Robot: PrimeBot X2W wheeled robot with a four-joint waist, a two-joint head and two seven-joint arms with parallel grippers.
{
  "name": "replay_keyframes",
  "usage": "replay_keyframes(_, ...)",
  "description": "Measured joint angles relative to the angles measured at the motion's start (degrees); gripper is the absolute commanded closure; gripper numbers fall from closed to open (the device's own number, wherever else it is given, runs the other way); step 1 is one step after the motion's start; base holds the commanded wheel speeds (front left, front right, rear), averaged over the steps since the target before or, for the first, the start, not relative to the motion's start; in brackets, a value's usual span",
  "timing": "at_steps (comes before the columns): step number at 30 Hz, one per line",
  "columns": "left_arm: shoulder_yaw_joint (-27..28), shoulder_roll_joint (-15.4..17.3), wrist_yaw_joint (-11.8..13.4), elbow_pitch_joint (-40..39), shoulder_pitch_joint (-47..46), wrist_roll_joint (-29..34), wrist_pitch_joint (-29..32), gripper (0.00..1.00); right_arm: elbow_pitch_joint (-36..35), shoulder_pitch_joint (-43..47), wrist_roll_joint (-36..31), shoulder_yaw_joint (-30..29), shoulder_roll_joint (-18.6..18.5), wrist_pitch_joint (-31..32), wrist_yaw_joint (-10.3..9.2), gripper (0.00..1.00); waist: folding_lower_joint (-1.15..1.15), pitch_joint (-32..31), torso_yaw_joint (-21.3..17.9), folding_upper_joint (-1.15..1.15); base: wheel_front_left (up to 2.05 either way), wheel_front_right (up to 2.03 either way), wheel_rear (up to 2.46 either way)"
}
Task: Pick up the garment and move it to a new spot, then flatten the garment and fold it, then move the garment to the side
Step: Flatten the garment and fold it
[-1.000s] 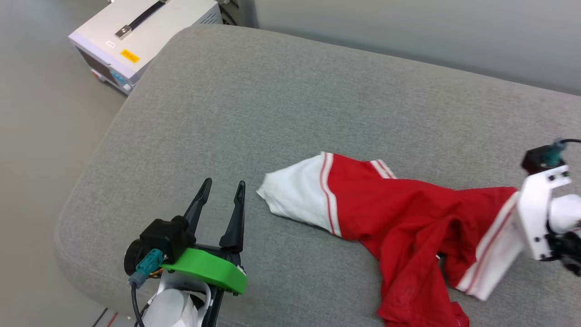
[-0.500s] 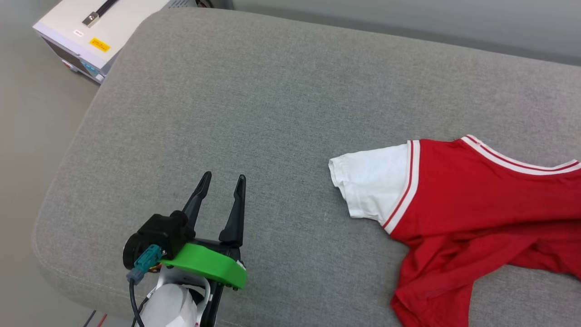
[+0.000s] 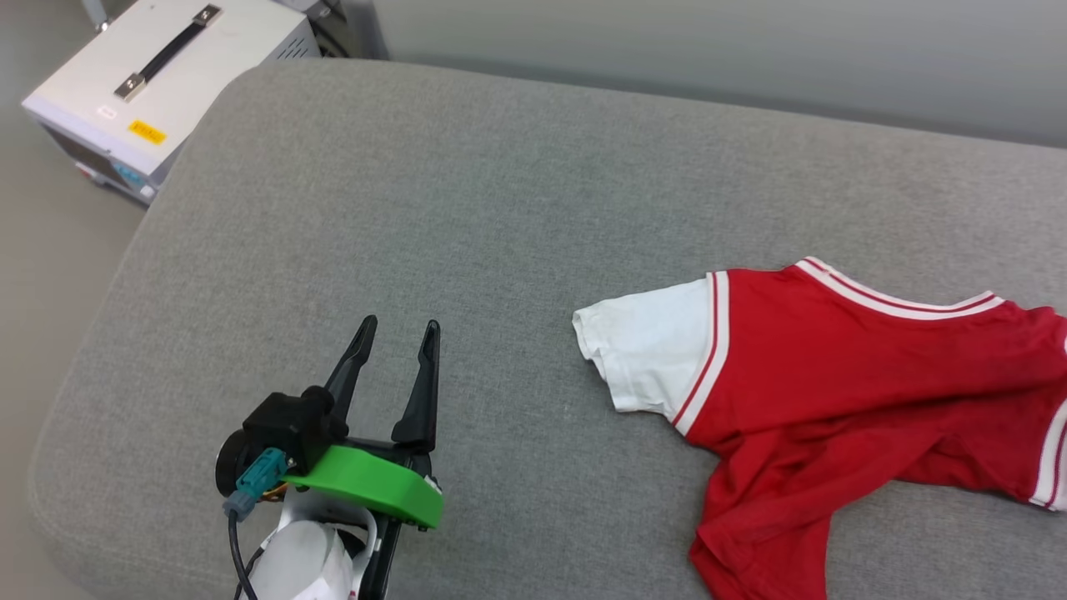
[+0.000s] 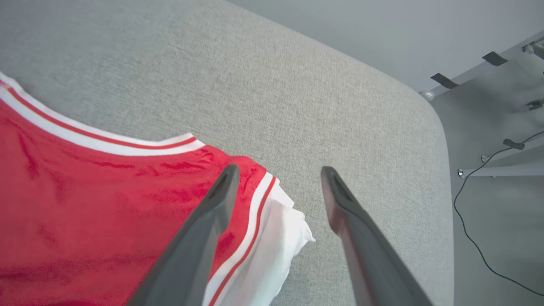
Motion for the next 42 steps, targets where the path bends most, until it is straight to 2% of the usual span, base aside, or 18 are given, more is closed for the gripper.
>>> replay_keyframes(6,0.44,0.45,0.00,0.01,0.73,-0.30,-0.01,0.00,-7.06,2.33,1.91,-4.95,6.30,-12.47,0.00,0.00,-0.01,-3.10,-2.05,0.00,0.00,0.00,0.00)
replay_keyframes(9,1.38,0.37,0.00,-0.18,1.48,-2.70,-0.01,0.00,-11.51,6.16,2.53,-7.26,10.12,-16.99,-0.01,0.00,-0.01,-4.32,-3.41,0.00,0.00,0.00,0.00)
replay_keyframes(14,0.90,0.59,0.00,0.10,2.43,-2.71,-0.01,0.00,-20.67,13.47,3.12,-8.75,16.47,-26.62,0.00,0.00,-0.01,-6.07,-5.66,0.00,0.00,0.00,0.00)
replay_keyframes(18,0.68,0.58,0.00,0.32,2.95,-2.71,-0.01,0.00,-25.16,19.56,2.98,-9.95,21.08,-33.31,-0.01,0.00,-0.01,-7.26,-6.78,0.00,0.00,0.00,0.00)
replay_keyframes(24,0.54,0.21,0.00,0.52,3.64,-4.45,-0.01,0.00,-26.73,25.77,1.81,-11.44,27.69,-38.65,-0.02,0.00,-0.01,-7.84,-7.63,0.00,0.00,0.00,0.00)
replay_keyframes(28,-0.54,0.69,0.00,1.11,3.60,-3.35,-0.01,0.00,-27.35,26.15,0.99,-11.13,29.28,-39.40,-0.02,0.00,-0.01,-7.14,-8.21,0.00,0.00,0.00,0.00)
replay_keyframes(31,-3.94,2.41,0.00,3.10,2.76,-2.46,0.45,0.00,-28.15,26.11,0.68,-11.31,29.95,-39.51,-0.02,0.00,-0.01,-6.40,-8.75,0.00,0.00,0.00,0.00)
replay_keyframes(34,-8.14,4.47,0.00,4.56,-1.44,-3.58,5.35,0.00,-29.59,25.85,0.00,-11.61,30.19,-38.88,-0.02,0.00,-0.01,-5.30,-9.23,0.00,0.00,0.00,0.00)
replay_keyframes(36,-9.81,5.27,0.00,4.52,-7.74,-11.14,12.29,0.00,-31.05,25.24,-0.30,-12.16,30.64,-38.32,-0.02,0.00,-0.01,-4.15,-9.97,0.00,0.00,0.00,0.00)
replay_keyframes(42,-14.72,11.50,0.00,5.71,-19.37,-21.32,33.25,0.00,-32.55,24.24,-0.40,-12.61,31.34,-37.96,-0.02,0.00,-0.01,-1.78,-12.29,0.00,0.00,0.00,0.00)
